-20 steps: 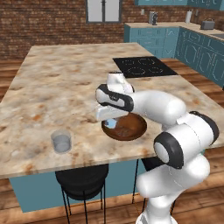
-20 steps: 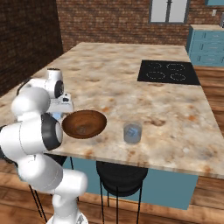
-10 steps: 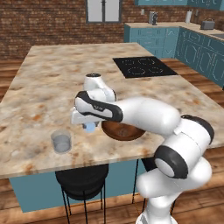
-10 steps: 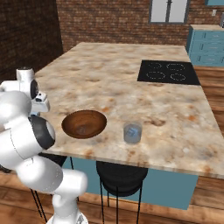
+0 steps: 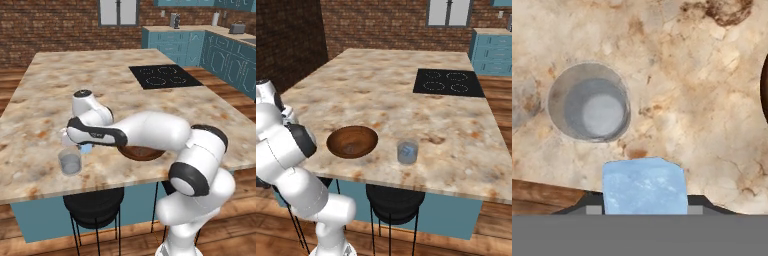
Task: There are four ice cubes in the ice bowl. Place two ice cubes in each glass of water.
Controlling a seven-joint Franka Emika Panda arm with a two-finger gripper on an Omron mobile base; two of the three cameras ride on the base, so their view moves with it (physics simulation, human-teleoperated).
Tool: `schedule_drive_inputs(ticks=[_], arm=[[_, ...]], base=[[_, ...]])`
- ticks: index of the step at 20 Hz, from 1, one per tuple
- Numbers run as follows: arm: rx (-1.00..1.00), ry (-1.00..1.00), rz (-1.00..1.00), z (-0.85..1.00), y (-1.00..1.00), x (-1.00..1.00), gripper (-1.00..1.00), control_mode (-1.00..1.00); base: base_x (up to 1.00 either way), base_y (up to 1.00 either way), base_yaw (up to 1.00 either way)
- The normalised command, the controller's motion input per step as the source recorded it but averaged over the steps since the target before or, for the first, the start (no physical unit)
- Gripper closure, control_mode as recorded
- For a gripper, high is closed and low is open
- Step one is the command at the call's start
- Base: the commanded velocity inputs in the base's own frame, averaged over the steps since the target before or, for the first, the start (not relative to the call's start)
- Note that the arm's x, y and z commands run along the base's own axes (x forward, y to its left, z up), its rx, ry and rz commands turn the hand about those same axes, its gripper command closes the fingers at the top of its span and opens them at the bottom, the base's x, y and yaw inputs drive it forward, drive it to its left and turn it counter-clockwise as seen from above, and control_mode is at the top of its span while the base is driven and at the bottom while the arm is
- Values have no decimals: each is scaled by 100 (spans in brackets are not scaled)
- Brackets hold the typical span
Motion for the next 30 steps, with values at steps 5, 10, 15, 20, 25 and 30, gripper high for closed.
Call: schedule_drive_inputs(ticks=[5, 10, 15, 20, 25, 30], arm=[[-7, -8, -10, 0, 29, 25, 100, -100], [2, 0, -16, 0, 21, 4, 100, -100], [7, 0, -14, -5, 2, 1, 100, -100], [10, -1, -9, -19, 0, 4, 100, -100], [11, 0, -4, -17, 0, 23, 100, -100], [6, 0, -2, -12, 0, 38, 100, -100]], base=[[0, 0, 0], [0, 0, 0], [0, 0, 0], [0, 0, 0], [0, 0, 0], [0, 0, 0]])
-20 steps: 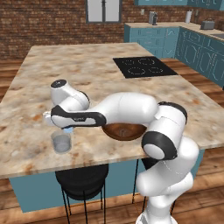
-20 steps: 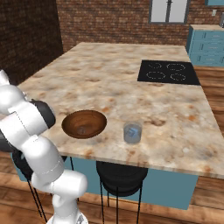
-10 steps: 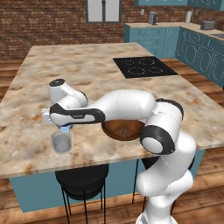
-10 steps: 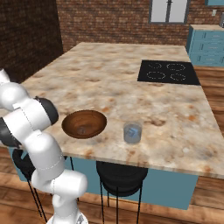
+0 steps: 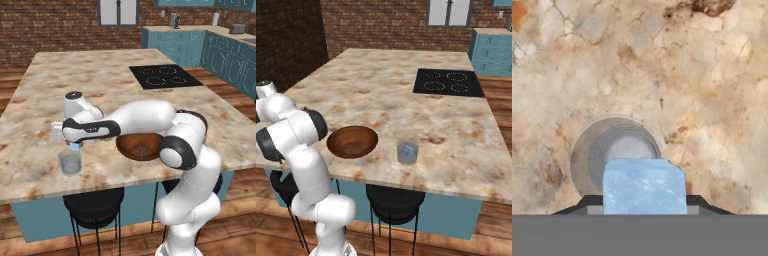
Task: There are four ice cubes in the ice bowl. Place two ice cubes in each glass of water.
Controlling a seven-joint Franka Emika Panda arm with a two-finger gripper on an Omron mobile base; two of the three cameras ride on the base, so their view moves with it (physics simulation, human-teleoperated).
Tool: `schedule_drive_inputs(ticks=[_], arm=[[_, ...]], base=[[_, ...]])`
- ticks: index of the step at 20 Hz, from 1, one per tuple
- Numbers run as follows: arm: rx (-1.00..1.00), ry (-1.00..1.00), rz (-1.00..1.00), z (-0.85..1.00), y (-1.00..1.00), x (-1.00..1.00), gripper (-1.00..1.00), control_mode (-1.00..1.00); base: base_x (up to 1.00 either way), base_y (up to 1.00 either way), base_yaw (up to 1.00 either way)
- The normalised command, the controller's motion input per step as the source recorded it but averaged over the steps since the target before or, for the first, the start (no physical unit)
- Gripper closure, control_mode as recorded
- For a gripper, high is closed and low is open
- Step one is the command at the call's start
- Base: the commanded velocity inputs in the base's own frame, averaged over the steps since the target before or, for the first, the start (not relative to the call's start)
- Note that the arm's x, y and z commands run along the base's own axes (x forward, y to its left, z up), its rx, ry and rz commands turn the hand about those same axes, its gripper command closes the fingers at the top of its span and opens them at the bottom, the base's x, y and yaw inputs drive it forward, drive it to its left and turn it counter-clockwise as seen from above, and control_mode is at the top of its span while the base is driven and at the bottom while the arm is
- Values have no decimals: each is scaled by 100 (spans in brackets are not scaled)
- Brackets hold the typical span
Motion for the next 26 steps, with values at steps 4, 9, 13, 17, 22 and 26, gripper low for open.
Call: schedule_drive_inputs(ticks=[4, 9, 13, 17, 22, 26], arm=[[1, 5, -4, -18, 5, 12, 100, -100], [1, 3, -4, -18, 19, 11, 100, -100], [0, 2, -4, -2, 22, 2, 100, -100], [0, 4, -4, -14, 12, 6, 100, -100], [0, 5, -4, -15, 0, 15, 100, -100], [0, 4, -5, -3, 0, 20, 100, -100]], base=[[0, 0, 0], [0, 0, 0], [0, 0, 0], [0, 0, 0], [0, 0, 0], [0, 0, 0]])
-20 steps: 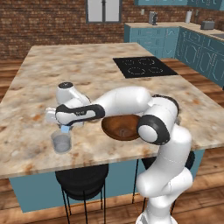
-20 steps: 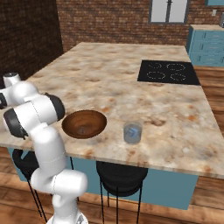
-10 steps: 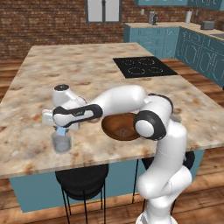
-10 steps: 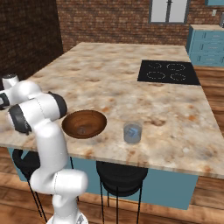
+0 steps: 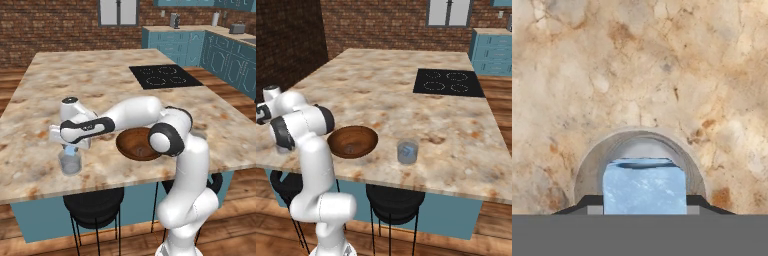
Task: There are four ice cubes in the ice bowl. Place two ice cubes in each glass of water.
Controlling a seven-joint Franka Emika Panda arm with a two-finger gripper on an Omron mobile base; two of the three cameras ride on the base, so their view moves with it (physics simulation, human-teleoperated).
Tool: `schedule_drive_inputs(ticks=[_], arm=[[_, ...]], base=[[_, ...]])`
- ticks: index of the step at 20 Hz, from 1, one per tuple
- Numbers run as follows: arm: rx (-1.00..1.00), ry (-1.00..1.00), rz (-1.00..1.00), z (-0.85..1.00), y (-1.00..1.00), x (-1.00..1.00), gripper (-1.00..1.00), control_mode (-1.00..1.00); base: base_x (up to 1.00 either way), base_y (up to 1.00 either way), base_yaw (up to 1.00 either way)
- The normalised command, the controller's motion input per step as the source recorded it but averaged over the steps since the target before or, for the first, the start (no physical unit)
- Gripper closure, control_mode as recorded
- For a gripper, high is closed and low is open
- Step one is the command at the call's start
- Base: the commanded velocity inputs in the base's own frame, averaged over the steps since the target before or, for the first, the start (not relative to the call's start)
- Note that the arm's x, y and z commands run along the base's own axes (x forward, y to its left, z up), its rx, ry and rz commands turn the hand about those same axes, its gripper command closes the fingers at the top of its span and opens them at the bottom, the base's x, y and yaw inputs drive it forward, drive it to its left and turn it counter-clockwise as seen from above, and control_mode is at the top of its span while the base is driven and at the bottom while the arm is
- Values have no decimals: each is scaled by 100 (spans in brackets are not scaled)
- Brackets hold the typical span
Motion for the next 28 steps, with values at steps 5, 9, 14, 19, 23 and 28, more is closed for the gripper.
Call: schedule_drive_inputs(ticks=[5, 9, 14, 19, 23, 28], arm=[[0, 7, -4, -19, 4, 8, 100, -100], [0, 5, -4, -17, 13, 11, 100, -100], [0, 2, -3, -7, 16, 7, 100, -100], [0, 2, -3, -7, 16, 1, 100, -100], [0, 0, -2, 0, 0, 0, 100, -100], [0, 0, 0, 0, -16, -6, -100, -100]], base=[[0, 0, 0], [0, 0, 0], [0, 0, 0], [0, 0, 0], [0, 0, 0], [0, 0, 0]])
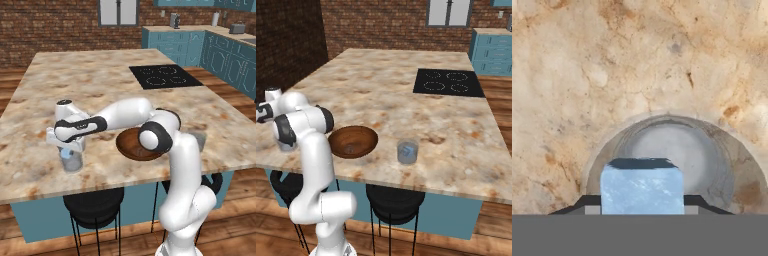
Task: There are four ice cubes in the ice bowl. Place two ice cubes in each glass of water.
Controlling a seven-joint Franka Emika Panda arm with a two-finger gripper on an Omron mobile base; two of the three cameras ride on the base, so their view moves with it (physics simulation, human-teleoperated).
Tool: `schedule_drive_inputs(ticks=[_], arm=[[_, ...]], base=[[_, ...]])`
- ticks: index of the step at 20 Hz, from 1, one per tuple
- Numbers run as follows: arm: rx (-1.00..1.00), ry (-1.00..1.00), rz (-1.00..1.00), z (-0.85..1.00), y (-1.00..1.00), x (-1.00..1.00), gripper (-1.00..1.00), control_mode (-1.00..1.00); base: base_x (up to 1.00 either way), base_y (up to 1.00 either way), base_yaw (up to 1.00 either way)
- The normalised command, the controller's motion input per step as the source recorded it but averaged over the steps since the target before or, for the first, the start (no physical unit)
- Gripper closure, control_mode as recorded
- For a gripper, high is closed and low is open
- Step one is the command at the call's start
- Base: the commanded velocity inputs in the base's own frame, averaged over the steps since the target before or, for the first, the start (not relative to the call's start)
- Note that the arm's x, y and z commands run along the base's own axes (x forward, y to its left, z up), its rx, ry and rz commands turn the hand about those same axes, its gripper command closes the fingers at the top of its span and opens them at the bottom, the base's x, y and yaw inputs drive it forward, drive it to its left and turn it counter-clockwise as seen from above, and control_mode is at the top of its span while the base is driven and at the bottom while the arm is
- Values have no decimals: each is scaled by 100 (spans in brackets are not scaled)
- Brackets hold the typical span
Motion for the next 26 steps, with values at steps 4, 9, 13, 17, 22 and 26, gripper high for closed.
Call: schedule_drive_inputs(ticks=[4, 9, 13, 17, 22, 26], arm=[[0, 0, 0, 0, -31, -13, -100, -100], [1, 0, 0, 0, -32, -6, -100, -100], [1, 0, 0, 12, -9, 0, -100, -100], [0, 0, 0, 32, -6, -4, -100, -100], [0, 6, 7, 34, -90, -36, -100, -100], [0, 5, 12, 31, -100, -48, -100, -100]], base=[[0, 0, 0], [0, 0, 0], [0, 0, 0], [0, 0, 0], [0, 0, 0], [0, 0, 0]])
